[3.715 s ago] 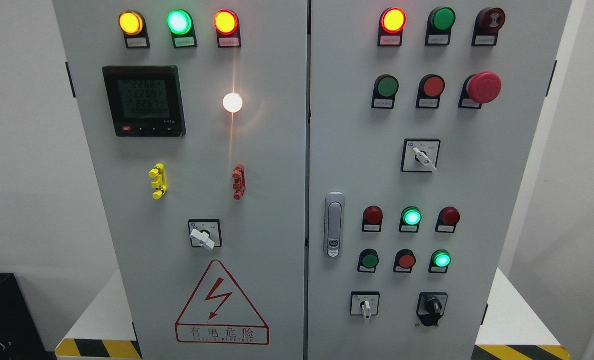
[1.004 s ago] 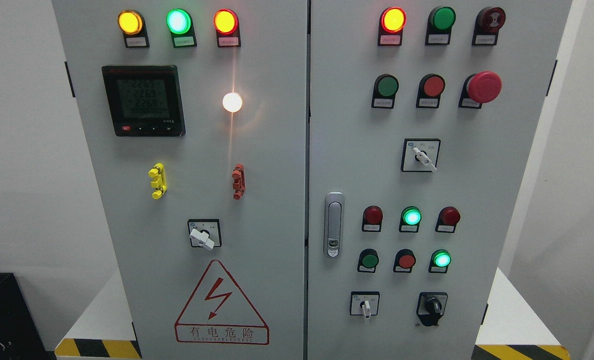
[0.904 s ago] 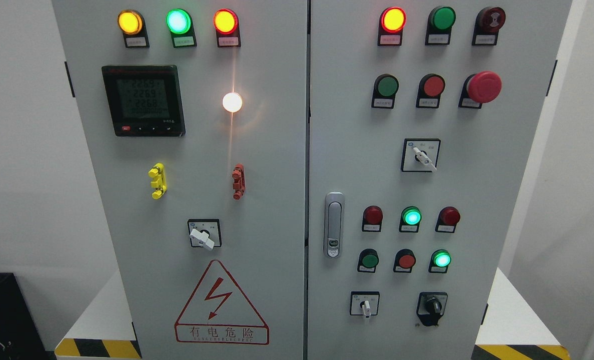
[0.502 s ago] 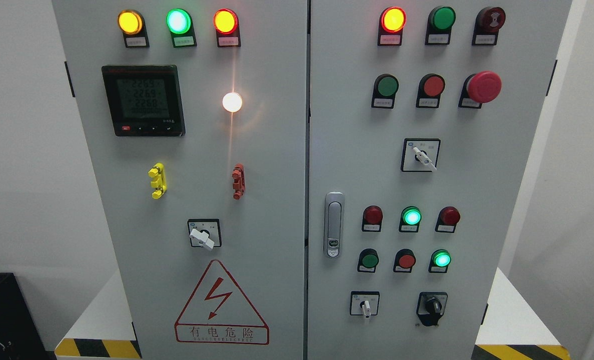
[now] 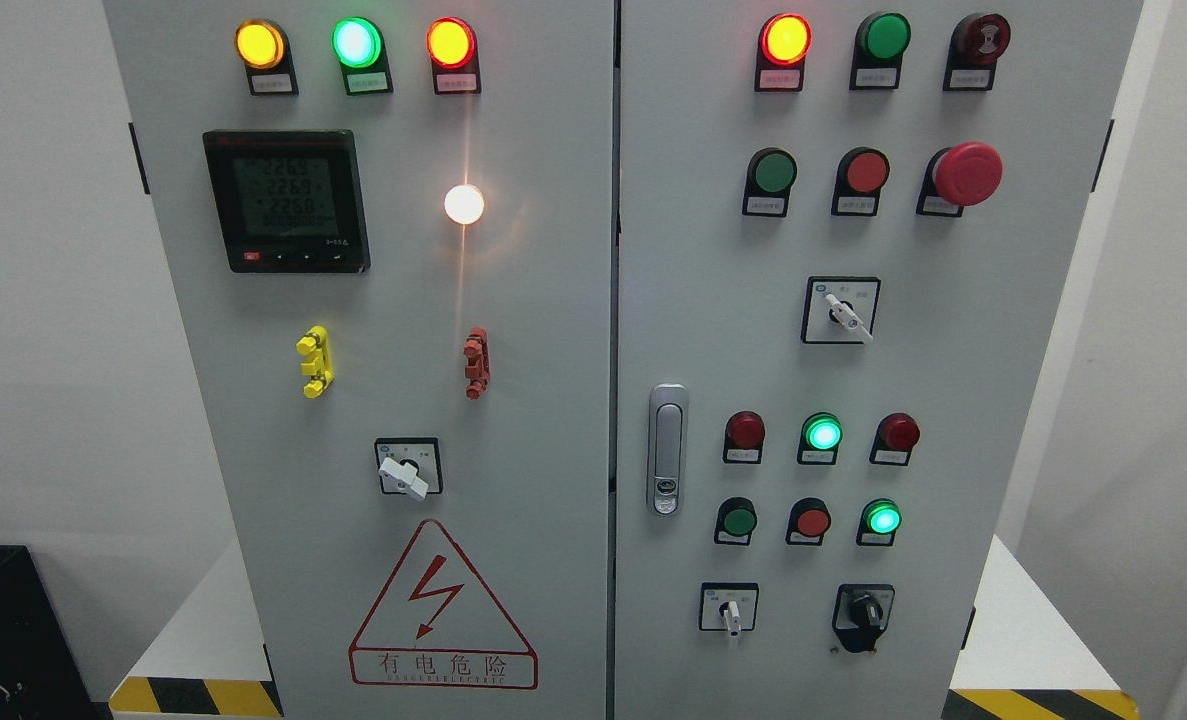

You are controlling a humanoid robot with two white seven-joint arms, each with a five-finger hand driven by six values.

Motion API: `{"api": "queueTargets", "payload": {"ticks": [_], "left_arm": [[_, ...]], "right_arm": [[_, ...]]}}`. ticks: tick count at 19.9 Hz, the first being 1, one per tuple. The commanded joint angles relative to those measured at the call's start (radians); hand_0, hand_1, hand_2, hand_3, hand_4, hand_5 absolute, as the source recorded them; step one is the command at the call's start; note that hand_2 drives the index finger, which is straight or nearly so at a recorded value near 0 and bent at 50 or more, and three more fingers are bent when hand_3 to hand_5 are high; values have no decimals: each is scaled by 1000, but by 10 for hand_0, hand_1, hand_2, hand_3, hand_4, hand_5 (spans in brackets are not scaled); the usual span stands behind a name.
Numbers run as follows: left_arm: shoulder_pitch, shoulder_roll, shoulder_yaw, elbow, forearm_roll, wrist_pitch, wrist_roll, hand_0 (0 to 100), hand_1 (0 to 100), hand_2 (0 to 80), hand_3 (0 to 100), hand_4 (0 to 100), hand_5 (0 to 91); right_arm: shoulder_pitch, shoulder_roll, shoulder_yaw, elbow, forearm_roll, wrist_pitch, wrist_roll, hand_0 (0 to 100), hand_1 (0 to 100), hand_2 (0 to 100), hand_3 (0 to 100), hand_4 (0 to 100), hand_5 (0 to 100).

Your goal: Flip black knob to close circuit

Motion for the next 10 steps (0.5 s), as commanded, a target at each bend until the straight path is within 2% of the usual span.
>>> {"api": "queueTargets", "payload": {"ticks": [1, 4, 10], "left_arm": [[23, 0, 0, -29, 0, 1, 0, 120, 556, 0, 0, 0, 0], [23, 0, 0, -29, 0, 1, 0, 120, 556, 0, 0, 0, 0], [23, 0, 0, -29, 0, 1, 0, 120, 556, 0, 0, 0, 0]], "right_arm": [[-52, 6, -12, -95, 85, 30, 18, 0, 0, 870, 1000, 960, 1000], [-75, 9, -10, -116, 119, 77, 60, 0, 0, 870, 1000, 962, 1000], [-140, 11, -12, -118, 154, 108, 105, 0, 0, 869, 1000, 969, 1000]]}}
